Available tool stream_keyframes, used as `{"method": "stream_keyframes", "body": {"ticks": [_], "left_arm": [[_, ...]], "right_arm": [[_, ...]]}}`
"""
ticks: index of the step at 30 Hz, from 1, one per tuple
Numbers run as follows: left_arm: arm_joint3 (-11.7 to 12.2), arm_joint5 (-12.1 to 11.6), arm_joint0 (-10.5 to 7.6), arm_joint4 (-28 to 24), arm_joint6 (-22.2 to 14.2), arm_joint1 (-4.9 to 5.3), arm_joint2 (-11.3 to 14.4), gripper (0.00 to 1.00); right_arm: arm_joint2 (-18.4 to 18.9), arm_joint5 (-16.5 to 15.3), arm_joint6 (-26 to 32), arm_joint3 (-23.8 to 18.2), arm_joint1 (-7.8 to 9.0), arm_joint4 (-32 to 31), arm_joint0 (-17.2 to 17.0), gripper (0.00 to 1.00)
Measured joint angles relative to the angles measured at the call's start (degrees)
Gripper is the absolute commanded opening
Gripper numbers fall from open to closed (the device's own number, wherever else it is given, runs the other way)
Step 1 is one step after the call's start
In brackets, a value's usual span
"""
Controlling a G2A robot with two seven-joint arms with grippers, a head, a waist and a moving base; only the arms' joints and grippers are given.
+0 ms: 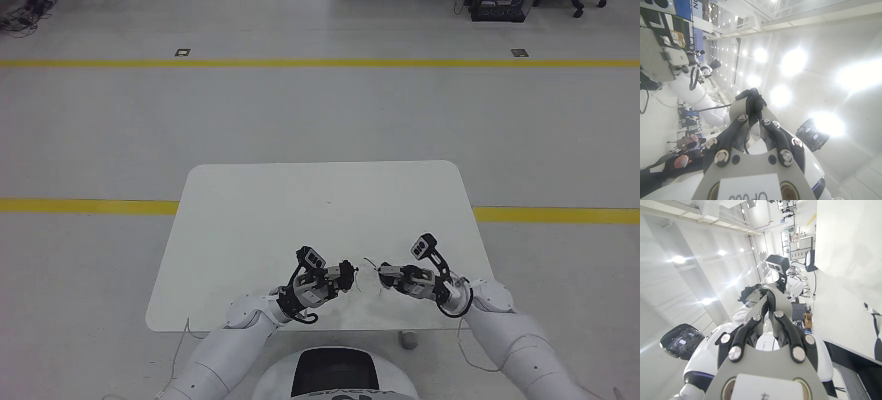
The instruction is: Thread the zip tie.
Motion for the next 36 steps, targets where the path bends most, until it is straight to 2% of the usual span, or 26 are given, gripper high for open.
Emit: {"method": "stream_keyframes", "body": {"ticks": [1,8,11,16,21,25,28,32,36], "left_arm": [[0.0,0.0,0.0,0.0,0.0,0.0,0.0,0.0],[0.0,0.0,0.0,0.0,0.0,0.0,0.0,0.0],[-1.0,1.4,0.81,-2.3,1.1,-0.11,0.3,0.0],[-2.0,3.6,2.74,-6.5,-0.4,0.19,-0.2,0.0],[-3.2,6.4,4.57,-11.8,-3.0,0.61,-1.6,0.0],[-4.5,7.5,5.94,-14.4,-4.6,1.0,-2.9,0.0],[-5.3,8.4,6.72,-15.7,-5.7,1.27,-3.7,0.0],[-6.7,10.6,7.55,-18.4,-7.8,1.56,-4.7,0.0],[-7.0,10.9,7.72,-18.8,-8.3,1.62,-4.9,0.0]], "right_arm": [[1.1,0.0,0.2,-0.8,0.14,0.1,-0.3,1.0],[0.6,0.1,0.1,-0.7,0.11,0.0,-0.2,1.0],[1.7,0.1,-4.2,-4.0,0.14,-4.4,-0.9,1.0],[7.5,0.1,-9.8,-12.3,0.08,-9.8,-5.6,1.0],[13.6,0.1,-11.6,-18.6,-0.63,-10.3,-9.6,1.0],[17.7,0.1,-12.8,-22.2,-1.82,-10.9,-12.3,1.0],[18.8,0.1,-12.1,-23.1,-2.54,-11.3,-13.0,1.0],[18.8,0.1,-12.0,-23.1,-2.54,-11.3,-13.0,1.0],[18.8,0.1,-12.0,-23.1,-2.54,-11.3,-13.0,1.0]]}}
